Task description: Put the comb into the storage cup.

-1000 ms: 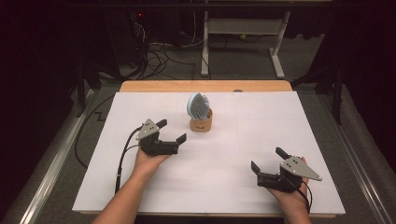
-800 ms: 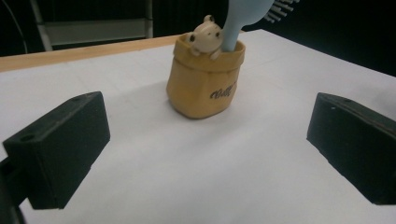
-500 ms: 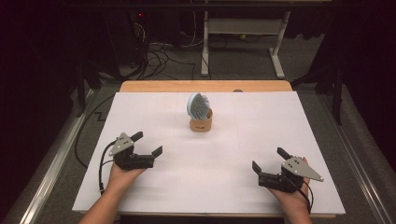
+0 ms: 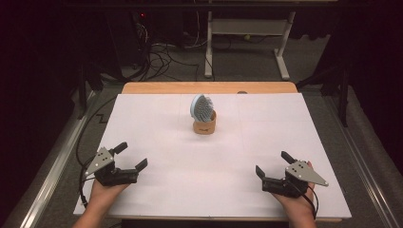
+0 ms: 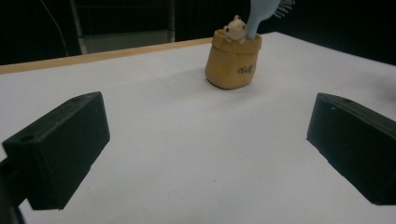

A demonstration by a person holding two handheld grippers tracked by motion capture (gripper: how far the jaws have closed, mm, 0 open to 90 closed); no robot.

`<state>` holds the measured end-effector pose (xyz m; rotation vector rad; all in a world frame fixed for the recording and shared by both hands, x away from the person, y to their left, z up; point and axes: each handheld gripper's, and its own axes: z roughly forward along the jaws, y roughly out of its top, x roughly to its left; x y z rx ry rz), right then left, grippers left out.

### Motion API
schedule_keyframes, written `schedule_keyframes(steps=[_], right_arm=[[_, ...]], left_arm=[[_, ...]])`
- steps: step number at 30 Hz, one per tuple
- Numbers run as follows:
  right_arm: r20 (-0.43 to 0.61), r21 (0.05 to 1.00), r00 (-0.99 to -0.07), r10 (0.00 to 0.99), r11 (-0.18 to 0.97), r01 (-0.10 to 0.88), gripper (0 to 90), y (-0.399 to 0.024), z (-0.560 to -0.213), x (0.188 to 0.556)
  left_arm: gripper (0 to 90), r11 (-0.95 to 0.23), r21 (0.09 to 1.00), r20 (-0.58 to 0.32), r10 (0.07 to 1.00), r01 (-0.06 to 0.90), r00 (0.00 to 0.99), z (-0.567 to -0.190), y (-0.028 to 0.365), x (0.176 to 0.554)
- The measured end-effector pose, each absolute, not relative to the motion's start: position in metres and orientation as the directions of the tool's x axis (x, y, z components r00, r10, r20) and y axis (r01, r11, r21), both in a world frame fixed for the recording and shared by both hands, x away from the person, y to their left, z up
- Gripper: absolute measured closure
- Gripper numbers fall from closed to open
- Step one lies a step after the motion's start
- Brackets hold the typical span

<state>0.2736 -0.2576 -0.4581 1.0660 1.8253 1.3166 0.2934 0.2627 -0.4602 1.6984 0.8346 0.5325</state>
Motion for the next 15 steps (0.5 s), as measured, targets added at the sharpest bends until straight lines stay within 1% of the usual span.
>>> schedule_keyframes(steps=[5, 15], right_arm=[[-0.035, 0.956, -0.456, 0.889, 0.164, 0.245, 0.4, -0.259, -0.459, 0.273], [-0.018, 0.962, -0.436, 0.9, 0.134, 0.238, 0.4, -0.268, -0.457, 0.271]], left_arm=[[0.0, -0.101, 0.965, -0.078, 0.768, 0.24, 0.636, -0.457, 0.263, 0.293], [0.0, -0.097, 0.961, -0.084, 0.789, 0.257, 0.609, -0.458, 0.265, 0.293]])
